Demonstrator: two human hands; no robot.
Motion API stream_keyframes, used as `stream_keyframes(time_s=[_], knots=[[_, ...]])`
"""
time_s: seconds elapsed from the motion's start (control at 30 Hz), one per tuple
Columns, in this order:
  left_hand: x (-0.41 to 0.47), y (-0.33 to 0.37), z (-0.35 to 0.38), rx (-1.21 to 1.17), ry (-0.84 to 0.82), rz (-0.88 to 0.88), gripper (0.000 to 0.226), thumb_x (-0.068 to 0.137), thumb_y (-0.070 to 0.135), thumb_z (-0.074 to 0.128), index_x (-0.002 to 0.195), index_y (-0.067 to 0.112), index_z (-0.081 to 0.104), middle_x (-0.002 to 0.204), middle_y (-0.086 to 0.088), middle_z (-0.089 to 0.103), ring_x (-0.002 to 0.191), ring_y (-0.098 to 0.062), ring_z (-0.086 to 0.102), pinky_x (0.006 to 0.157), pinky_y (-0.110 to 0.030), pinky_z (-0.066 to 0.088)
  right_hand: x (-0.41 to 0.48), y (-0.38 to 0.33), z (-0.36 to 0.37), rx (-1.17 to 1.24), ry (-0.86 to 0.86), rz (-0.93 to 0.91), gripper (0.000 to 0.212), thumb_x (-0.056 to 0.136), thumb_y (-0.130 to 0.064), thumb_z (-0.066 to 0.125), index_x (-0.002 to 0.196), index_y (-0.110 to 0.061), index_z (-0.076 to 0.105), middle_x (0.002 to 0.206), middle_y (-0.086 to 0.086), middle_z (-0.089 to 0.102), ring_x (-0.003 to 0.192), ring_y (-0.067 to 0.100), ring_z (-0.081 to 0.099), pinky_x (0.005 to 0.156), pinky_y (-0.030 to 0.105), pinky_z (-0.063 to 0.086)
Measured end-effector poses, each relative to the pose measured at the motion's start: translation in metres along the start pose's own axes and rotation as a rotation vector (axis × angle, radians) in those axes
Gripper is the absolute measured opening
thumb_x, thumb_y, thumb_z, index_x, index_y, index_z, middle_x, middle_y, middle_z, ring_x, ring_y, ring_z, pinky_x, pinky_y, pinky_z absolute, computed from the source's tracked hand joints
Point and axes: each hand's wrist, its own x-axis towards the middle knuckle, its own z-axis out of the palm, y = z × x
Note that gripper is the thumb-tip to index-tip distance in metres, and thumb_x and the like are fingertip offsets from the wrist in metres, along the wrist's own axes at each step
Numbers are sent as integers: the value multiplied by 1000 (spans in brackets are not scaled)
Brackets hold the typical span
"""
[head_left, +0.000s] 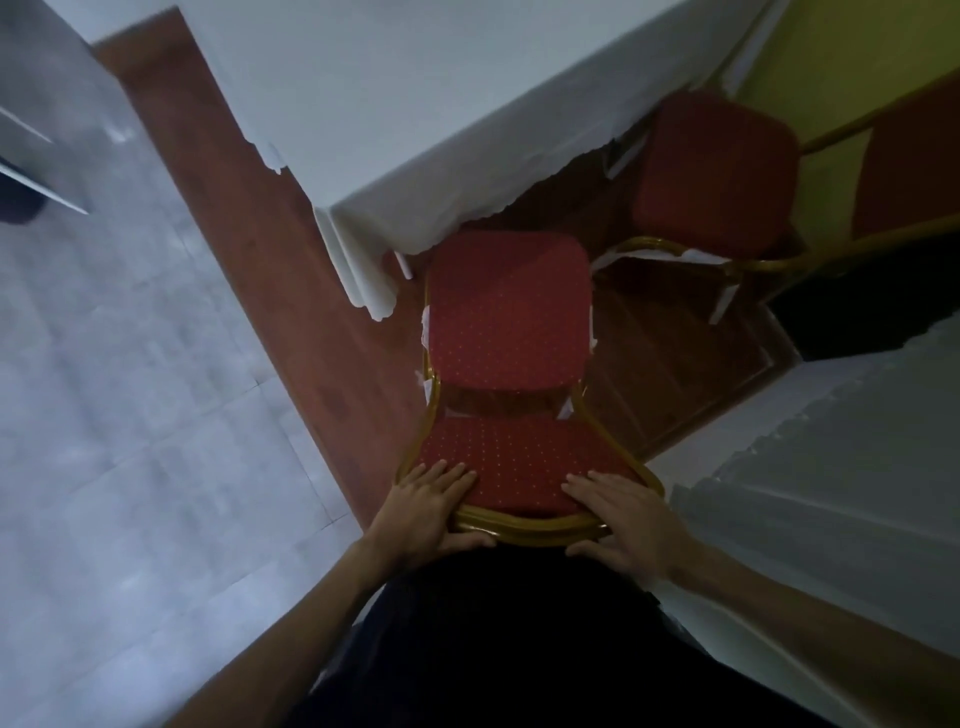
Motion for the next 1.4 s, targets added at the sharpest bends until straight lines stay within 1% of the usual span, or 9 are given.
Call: stream_keyframes(time_s=[0.1, 0.17, 0.33, 0.57, 0.7, 0.93, 1.13, 1.27, 1.4], knots=[[-5, 5, 6, -7, 33, -26, 102, 77, 92, 35, 144, 16, 49, 146, -7, 50, 133, -31, 48, 112, -54, 33, 0, 3, -3, -50, 31, -61, 80, 89, -77, 45, 140, -16, 54, 140, 4, 58, 125, 28, 58, 101, 49, 50], [-6, 6, 7, -15, 34, -42, 103, 77, 92, 34, 145, 15, 47, 147, -8, 49, 135, -31, 46, 113, -54, 31, 2, 4, -7, -84, 63, -113, 79, 89, -77, 45, 133, -14, 61, 132, 5, 64, 117, 27, 64, 97, 44, 53], [3, 6, -5, 18, 101, -34, 104, 79, 91, 27, 142, 12, 50, 143, -9, 53, 131, -31, 51, 109, -51, 36, 15, 11, -18, -137, 145, -174, 75, 88, -74, 51, 125, -10, 67, 125, 7, 68, 109, 26, 67, 94, 39, 54], [31, 29, -19, -13, 96, -139, 111, 73, 97, 15, 147, 17, 42, 151, -5, 45, 138, -28, 40, 115, -48, 29, 20, 39, -43, -193, 157, -74, 76, 91, -74, 45, 130, -11, 64, 128, 8, 67, 115, 27, 65, 95, 44, 53], [45, 56, -21, -46, 117, -186, 107, 75, 94, 17, 146, 17, 41, 150, -5, 44, 138, -28, 40, 114, -49, 28, 14, 62, -61, -232, 148, -48, 78, 92, -74, 40, 132, -11, 62, 129, 9, 66, 117, 28, 63, 97, 48, 51], [70, 81, -14, -69, 139, -266, 111, 73, 95, 13, 148, 17, 37, 153, -5, 41, 141, -27, 36, 115, -49, 26, 20, 100, -85, -281, 121, -129, 77, 92, -74, 39, 128, -10, 64, 126, 8, 67, 114, 28, 65, 95, 45, 52], [101, 115, -13, -144, 142, -334, 113, 72, 97, 13, 151, 20, 32, 156, -2, 36, 143, -26, 32, 118, -49, 23, 30, 154, -112, -195, 81, -217, 78, 88, -75, 51, 131, -11, 62, 130, 7, 65, 120, 25, 61, 103, 41, 47], [123, 146, -4, -185, 146, -402, 111, 72, 97, 20, 153, 22, 30, 158, 1, 32, 145, -23, 28, 119, -46, 17, 30, 194, -125, -136, 62, -311, 79, 85, -75, 57, 130, -11, 64, 132, 6, 64, 120, 24, 61, 100, 42, 50], [138, 179, 3, -218, 204, -443, 114, 70, 98, 19, 151, 20, 35, 156, -1, 36, 144, -25, 33, 118, -47, 21, 22, 224, -135, -130, 47, -365, 77, 84, -75, 58, 129, -13, 65, 132, 5, 64, 121, 24, 61, 99, 43, 51]])
